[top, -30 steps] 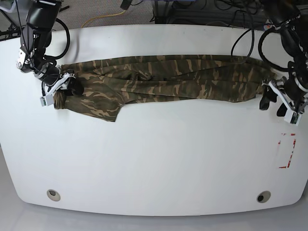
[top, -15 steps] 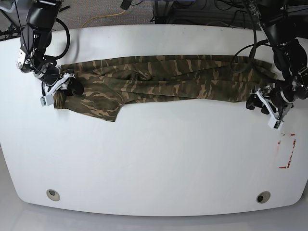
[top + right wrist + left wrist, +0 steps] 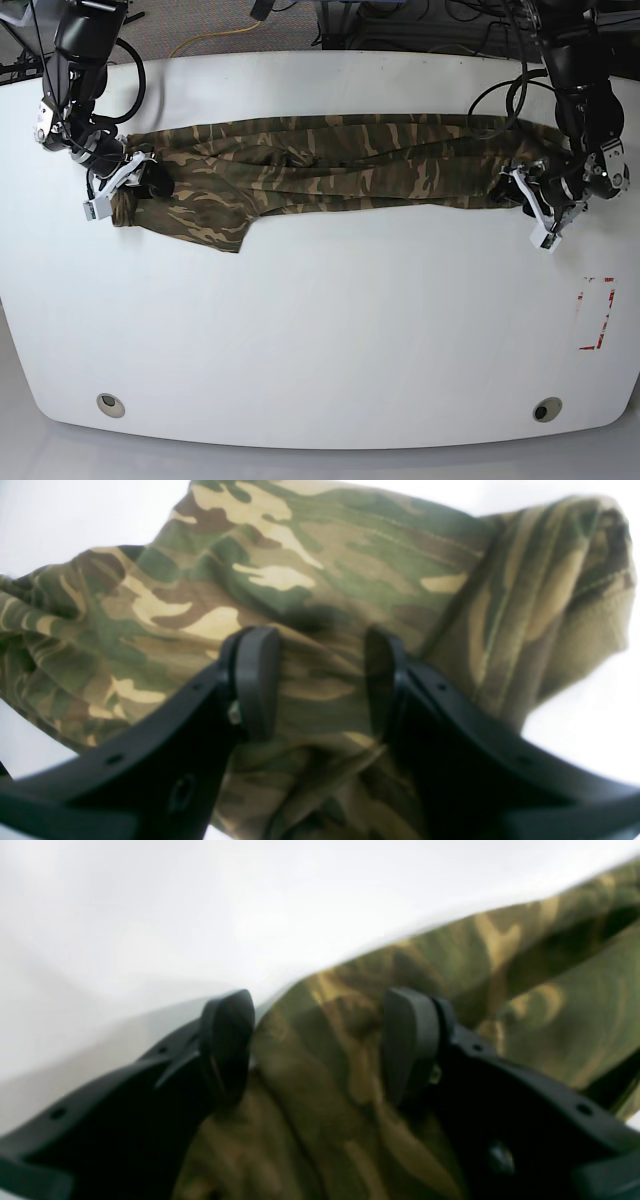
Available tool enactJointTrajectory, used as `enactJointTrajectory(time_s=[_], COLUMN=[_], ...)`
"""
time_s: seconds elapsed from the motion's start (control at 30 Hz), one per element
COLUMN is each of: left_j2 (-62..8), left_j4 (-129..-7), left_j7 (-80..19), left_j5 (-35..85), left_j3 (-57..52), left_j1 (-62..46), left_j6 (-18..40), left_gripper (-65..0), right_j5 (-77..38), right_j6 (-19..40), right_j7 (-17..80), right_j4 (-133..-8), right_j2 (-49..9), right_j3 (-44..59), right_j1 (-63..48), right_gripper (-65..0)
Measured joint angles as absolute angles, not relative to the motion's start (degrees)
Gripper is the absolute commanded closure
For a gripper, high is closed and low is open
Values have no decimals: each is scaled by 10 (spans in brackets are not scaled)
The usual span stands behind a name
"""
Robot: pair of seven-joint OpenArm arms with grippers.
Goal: Fold the T-shirt properly
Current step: 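Pull the shirt end with the left gripper to straighten the folded strip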
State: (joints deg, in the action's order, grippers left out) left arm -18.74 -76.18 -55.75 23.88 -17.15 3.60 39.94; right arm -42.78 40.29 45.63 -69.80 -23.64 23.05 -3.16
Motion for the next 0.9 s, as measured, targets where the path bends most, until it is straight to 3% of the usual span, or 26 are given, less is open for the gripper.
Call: enactJointTrajectory(time_s=[0.07,0.13,0.33,0.9], left_j2=[-194,-203,-206,-203], left_j4=[-762,-763,-763,-849], left_j7=[-557,-555,-552,-531], left_j5=[239,240,242,231], left_j3=[-160,-144,-138,-176], left_j1=[35,34,30,37], left_j6=[399,399,399,401], left_gripper=[-367,-314,-4,-4], right_j5=[-429,-429,-429,-429], right_j6=[403,403,403,403], right_j7=[456,456,456,453], right_j4=[-698,-698,-698,-698], right_j2=[-236,-236,-236,-226], right_j3=[231,232,232,233], right_j1=[-32,-32,-32,-32], right_gripper=[-263,-263,-263,-263])
